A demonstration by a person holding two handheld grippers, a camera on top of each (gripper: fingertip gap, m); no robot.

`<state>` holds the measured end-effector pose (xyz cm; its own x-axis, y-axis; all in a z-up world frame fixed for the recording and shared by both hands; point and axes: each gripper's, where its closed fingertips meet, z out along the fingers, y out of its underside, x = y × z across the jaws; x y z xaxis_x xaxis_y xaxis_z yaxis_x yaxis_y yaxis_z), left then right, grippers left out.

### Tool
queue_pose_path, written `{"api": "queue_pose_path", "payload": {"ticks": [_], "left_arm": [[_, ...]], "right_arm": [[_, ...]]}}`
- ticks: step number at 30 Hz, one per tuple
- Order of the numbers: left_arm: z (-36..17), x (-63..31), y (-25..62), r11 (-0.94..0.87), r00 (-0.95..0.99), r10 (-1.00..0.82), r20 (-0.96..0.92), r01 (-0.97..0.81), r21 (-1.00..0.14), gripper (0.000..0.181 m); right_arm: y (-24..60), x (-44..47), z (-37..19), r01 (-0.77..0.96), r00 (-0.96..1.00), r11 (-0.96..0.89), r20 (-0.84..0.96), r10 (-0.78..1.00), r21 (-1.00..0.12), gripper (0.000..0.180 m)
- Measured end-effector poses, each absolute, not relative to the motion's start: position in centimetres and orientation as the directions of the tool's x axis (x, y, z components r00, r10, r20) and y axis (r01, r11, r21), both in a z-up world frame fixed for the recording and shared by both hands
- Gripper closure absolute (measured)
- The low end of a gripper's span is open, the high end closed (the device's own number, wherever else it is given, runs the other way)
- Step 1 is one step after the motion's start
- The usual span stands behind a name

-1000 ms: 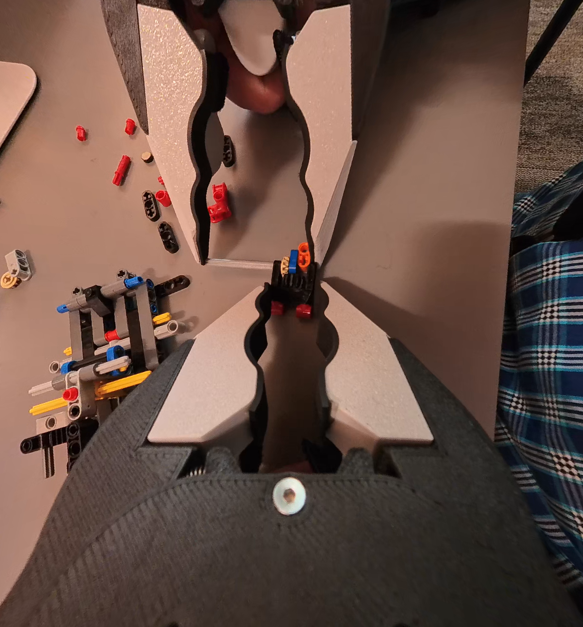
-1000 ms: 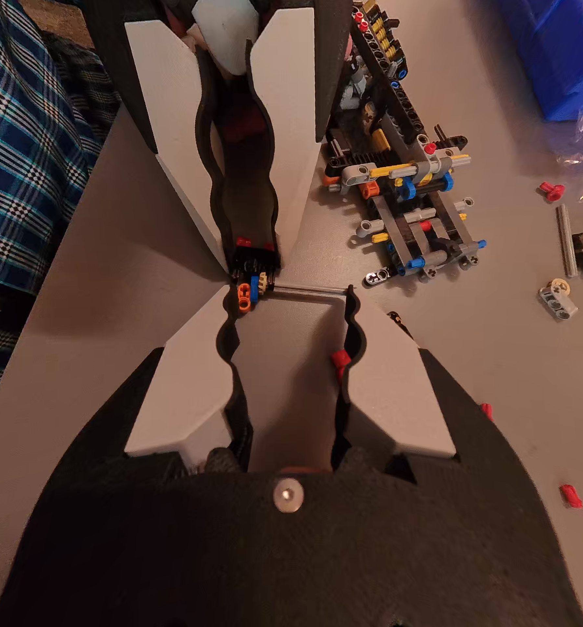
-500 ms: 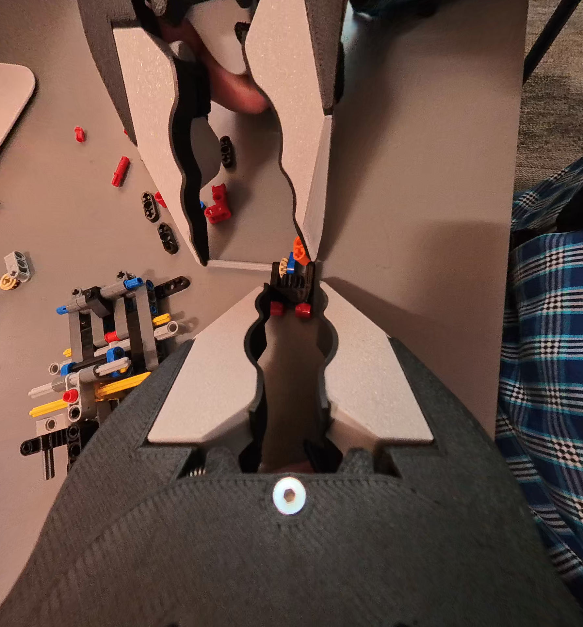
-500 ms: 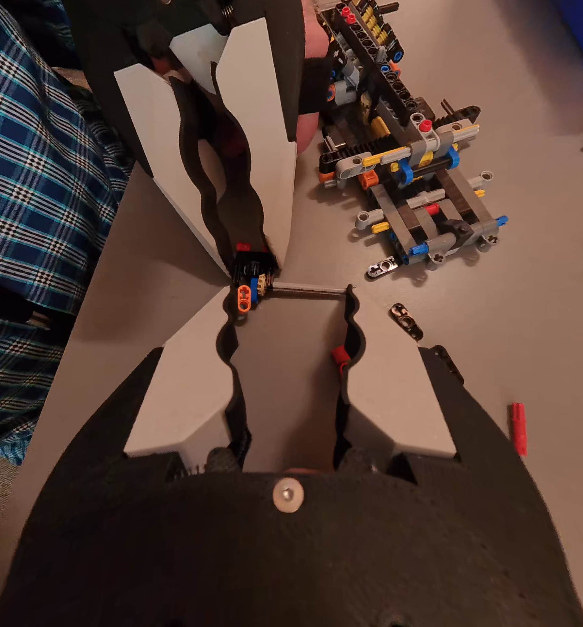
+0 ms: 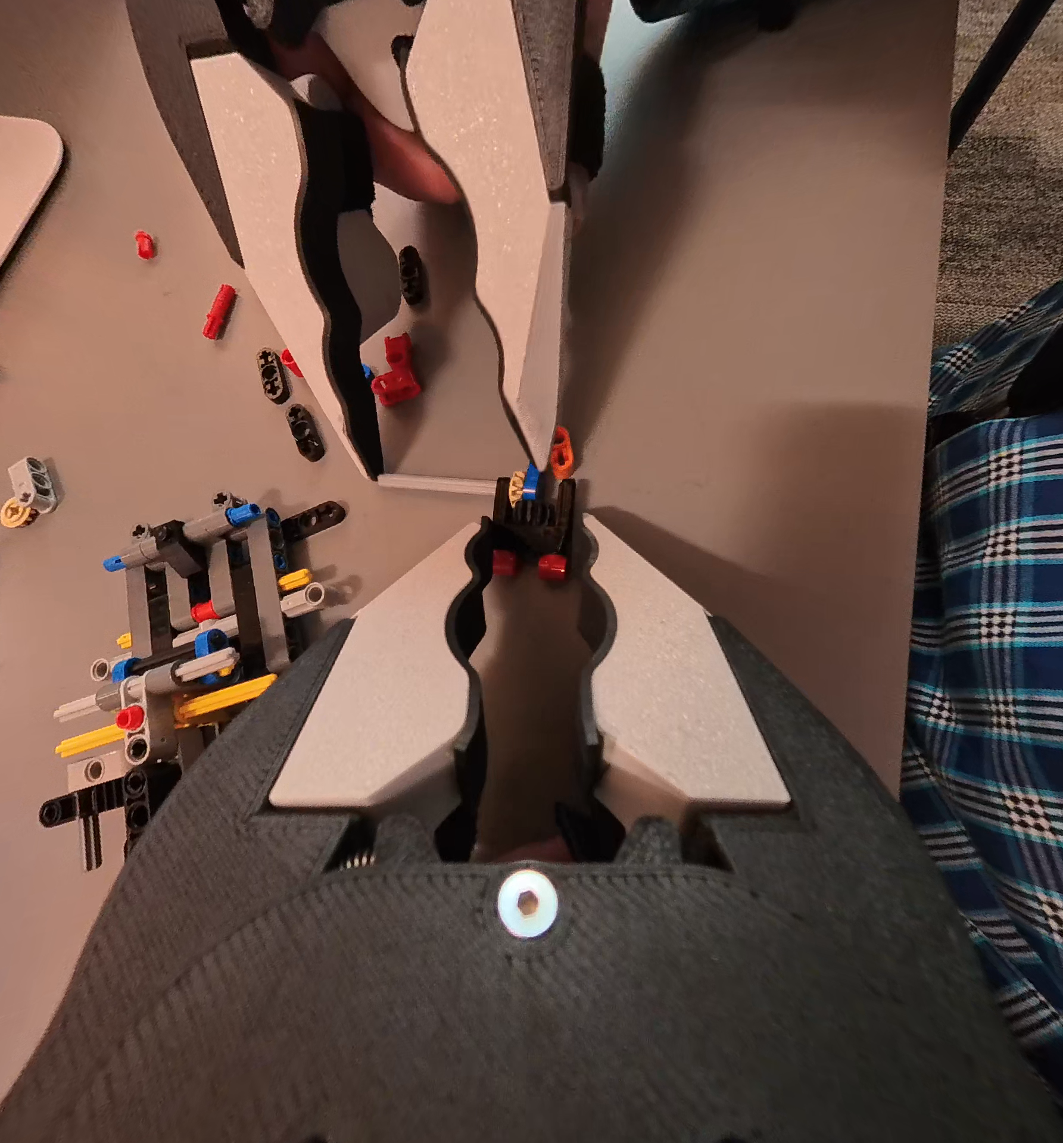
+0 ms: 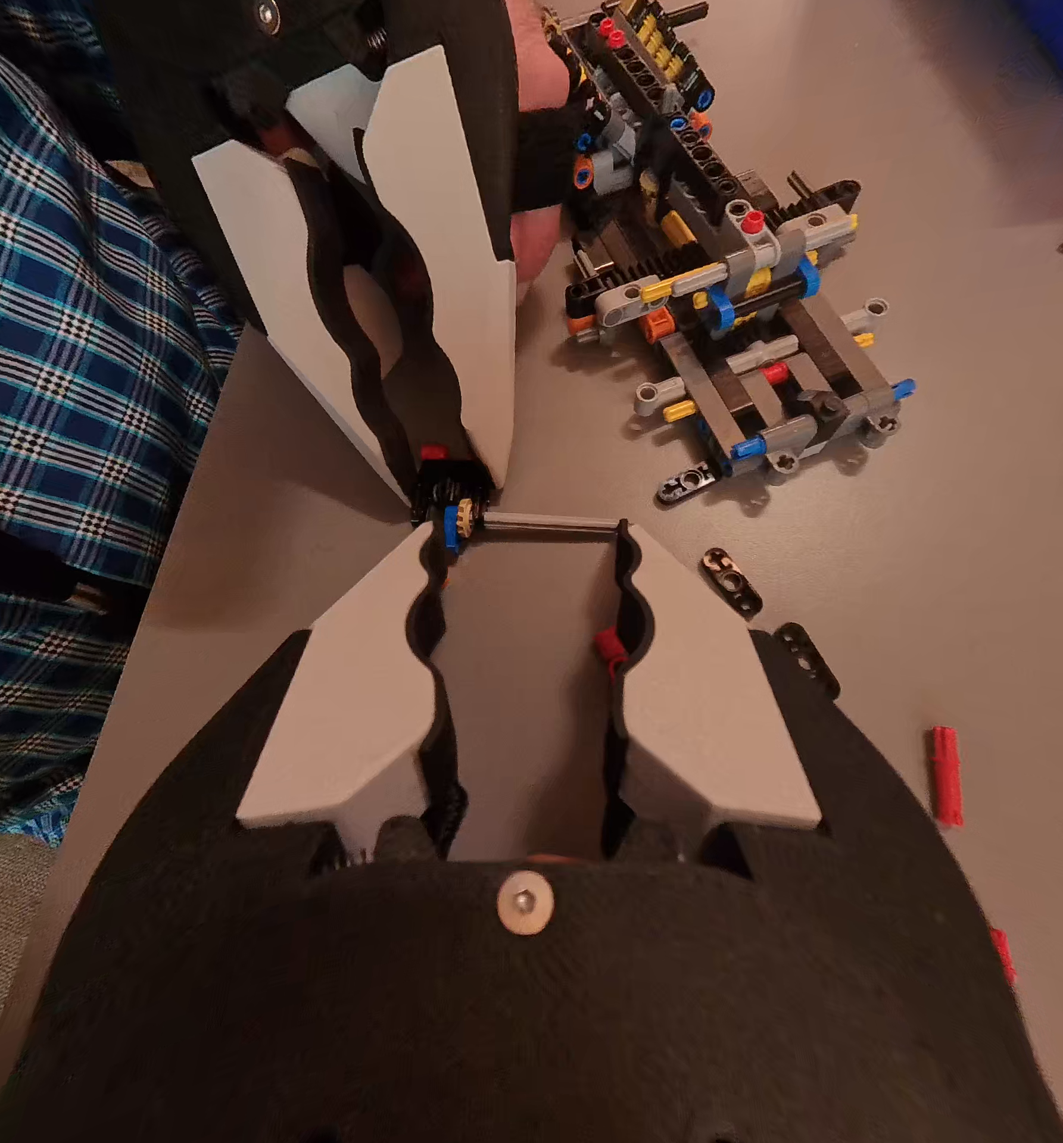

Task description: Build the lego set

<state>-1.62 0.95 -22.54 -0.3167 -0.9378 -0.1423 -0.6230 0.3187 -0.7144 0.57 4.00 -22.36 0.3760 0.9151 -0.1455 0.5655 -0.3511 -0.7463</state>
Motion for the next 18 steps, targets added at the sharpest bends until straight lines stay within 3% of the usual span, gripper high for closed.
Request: {"api": "queue_pose_path", "payload": {"ticks": [18], "left_arm": [[-22.51, -1.71, 1.01, 0.321, -0.313, -0.938, -0.149, -0.623, -0.713, 0.157]], "right_arm": [[3.72, 0.31, -22.69, 0.584, 0.386, -0.336, -0.111, 0.916, -0.739, 0.128]]}}
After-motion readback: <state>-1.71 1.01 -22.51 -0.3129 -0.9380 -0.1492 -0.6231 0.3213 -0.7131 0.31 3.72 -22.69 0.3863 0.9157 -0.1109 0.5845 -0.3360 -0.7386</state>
